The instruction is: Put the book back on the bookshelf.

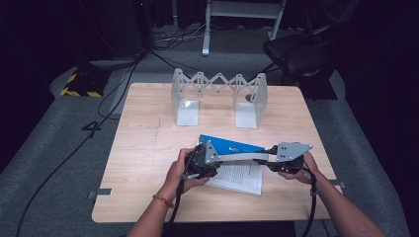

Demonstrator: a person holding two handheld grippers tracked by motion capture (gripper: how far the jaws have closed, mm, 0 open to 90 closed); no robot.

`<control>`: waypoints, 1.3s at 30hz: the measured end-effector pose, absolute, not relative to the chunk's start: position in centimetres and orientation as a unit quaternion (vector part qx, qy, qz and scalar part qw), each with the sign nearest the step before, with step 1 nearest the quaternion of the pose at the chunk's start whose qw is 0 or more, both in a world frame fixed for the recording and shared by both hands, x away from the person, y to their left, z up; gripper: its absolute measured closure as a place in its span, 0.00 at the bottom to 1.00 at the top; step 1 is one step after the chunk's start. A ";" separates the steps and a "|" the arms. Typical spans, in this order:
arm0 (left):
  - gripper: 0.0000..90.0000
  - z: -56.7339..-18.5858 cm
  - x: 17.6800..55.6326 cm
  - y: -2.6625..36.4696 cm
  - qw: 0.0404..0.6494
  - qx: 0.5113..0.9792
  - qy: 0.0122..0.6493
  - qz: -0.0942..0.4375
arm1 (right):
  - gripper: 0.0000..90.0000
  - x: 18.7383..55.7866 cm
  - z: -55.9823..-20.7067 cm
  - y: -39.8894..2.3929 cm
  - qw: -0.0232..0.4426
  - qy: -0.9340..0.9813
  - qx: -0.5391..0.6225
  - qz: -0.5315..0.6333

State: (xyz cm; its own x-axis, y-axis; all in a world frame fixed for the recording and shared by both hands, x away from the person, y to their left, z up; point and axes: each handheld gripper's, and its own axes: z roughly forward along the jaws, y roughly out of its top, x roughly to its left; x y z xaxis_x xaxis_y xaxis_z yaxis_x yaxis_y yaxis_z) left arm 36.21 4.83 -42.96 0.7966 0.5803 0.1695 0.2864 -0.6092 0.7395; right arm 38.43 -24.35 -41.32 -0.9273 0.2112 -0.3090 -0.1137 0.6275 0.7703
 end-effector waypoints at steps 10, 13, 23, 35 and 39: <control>0.47 -43.0 35.7 1.4 0.350 0.887 0.221 0.202 | 0.82 38.1 -40.8 -23.5 0.187 0.892 0.019 0.410; 0.65 -43.3 35.6 1.6 0.364 0.884 0.209 0.205 | 0.81 38.1 -41.0 -23.4 0.185 0.895 0.017 0.407; 0.76 -43.9 35.6 4.5 0.451 0.844 0.230 0.177 | 0.44 39.9 -41.0 -26.0 0.171 0.865 0.110 0.459; 0.77 -43.6 35.8 6.1 0.490 0.821 0.240 0.168 | 0.42 44.3 -46.2 -30.2 0.166 0.864 0.221 0.420; 0.77 -43.7 35.9 6.4 0.495 0.819 0.238 0.165 | 0.39 45.0 -48.5 -29.5 0.141 0.882 0.219 0.393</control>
